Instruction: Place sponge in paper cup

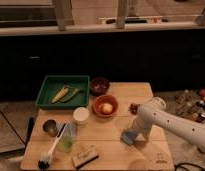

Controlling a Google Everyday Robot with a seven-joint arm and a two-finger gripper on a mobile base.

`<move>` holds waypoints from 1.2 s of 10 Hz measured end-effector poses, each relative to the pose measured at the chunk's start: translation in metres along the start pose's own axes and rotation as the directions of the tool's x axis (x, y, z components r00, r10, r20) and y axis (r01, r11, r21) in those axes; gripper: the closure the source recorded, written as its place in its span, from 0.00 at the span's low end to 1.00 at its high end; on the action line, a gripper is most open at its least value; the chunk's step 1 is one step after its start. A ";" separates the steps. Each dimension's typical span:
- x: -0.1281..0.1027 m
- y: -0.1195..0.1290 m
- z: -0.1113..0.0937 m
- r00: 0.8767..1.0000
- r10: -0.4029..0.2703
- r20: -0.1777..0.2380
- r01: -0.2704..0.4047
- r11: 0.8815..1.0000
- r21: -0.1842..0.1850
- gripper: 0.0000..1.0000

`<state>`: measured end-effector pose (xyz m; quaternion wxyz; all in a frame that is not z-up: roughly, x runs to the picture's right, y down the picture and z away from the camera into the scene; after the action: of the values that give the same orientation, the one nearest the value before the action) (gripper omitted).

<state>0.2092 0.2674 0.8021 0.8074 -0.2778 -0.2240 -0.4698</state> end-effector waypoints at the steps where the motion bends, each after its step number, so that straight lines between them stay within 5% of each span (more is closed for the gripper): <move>1: 0.000 0.000 -0.001 1.000 -0.003 0.001 0.003 1.000 0.001 0.42; 6: -0.002 0.006 -0.011 1.000 -0.015 -0.005 0.015 1.000 0.001 0.94; 9: -0.011 -0.007 -0.042 0.998 -0.050 -0.026 0.050 0.999 0.003 1.00; 12: -0.015 -0.010 -0.051 0.997 -0.069 -0.046 0.069 0.998 -0.002 1.00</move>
<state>0.1991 0.2391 0.7569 0.7956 -0.2595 -0.2147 -0.5036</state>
